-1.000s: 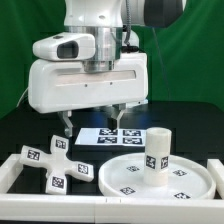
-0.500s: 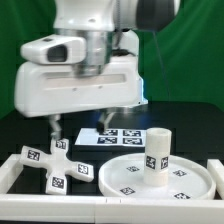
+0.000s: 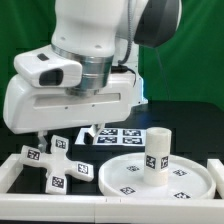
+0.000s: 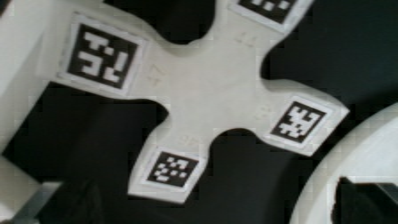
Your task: Assemble round table
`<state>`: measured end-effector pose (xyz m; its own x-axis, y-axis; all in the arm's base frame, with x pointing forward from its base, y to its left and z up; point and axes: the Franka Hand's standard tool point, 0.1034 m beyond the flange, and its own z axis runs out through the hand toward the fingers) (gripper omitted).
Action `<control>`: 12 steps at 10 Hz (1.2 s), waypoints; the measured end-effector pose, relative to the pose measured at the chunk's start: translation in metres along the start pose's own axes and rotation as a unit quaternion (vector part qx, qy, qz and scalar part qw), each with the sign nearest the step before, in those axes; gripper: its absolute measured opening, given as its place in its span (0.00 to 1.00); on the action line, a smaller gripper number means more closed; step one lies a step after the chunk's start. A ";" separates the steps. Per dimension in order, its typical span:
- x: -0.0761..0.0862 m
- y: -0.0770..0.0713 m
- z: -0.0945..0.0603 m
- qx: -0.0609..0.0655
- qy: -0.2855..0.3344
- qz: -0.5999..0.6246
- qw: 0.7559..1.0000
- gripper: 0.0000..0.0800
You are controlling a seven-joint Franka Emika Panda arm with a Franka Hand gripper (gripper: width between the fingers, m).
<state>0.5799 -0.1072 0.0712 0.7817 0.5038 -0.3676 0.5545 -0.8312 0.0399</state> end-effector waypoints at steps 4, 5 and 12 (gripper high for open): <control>0.007 0.023 -0.001 -0.069 -0.034 -0.044 0.996 0.81; 0.008 0.023 0.001 -0.068 -0.029 -0.043 0.996 0.81; 0.012 0.013 0.007 -0.088 -0.064 -0.166 0.980 0.81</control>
Offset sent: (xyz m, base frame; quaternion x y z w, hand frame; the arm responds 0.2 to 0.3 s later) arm 0.0124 -0.0267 0.0158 -0.1826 -0.0346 -0.0337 0.9820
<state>0.5944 -0.1141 0.0612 0.5138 0.6972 -0.4999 0.8219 -0.5670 0.0540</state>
